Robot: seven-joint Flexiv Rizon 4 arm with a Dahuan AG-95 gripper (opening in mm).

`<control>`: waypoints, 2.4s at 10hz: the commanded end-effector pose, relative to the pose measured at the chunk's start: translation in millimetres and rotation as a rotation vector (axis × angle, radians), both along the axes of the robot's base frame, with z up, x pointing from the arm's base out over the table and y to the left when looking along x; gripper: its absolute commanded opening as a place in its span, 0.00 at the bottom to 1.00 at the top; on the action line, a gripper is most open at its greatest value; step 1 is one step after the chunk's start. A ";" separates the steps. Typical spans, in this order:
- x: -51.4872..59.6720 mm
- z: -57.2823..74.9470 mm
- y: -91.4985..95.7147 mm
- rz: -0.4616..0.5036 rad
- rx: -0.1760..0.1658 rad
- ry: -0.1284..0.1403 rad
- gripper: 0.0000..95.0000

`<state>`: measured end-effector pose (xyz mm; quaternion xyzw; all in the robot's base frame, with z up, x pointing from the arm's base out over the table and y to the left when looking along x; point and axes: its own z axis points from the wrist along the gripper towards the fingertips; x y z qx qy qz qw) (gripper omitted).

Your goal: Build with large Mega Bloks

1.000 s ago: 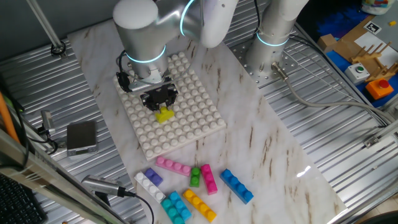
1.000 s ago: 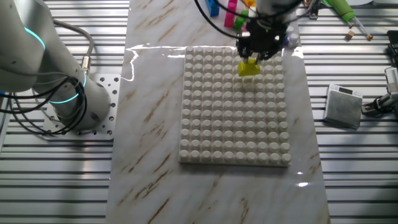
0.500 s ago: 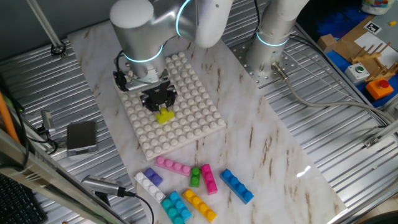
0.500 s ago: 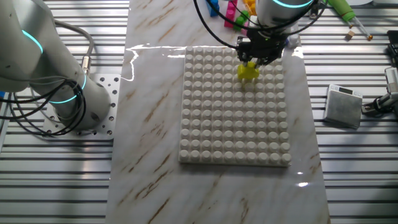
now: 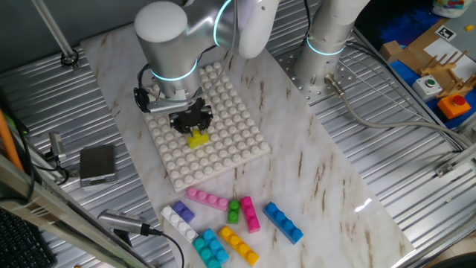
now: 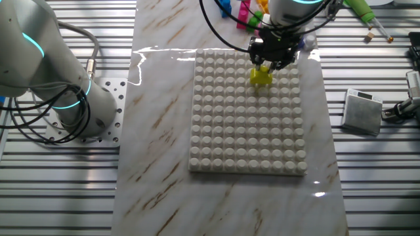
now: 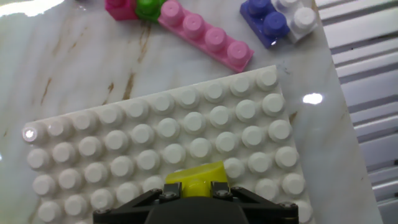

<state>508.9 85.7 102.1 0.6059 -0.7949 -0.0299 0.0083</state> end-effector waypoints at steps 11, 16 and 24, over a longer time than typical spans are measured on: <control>-0.3 -15.0 2.9 0.007 -0.008 0.001 0.00; -0.6 -19.3 3.6 -0.015 -0.009 0.000 0.00; -0.7 -19.5 3.5 -0.028 -0.002 0.002 0.00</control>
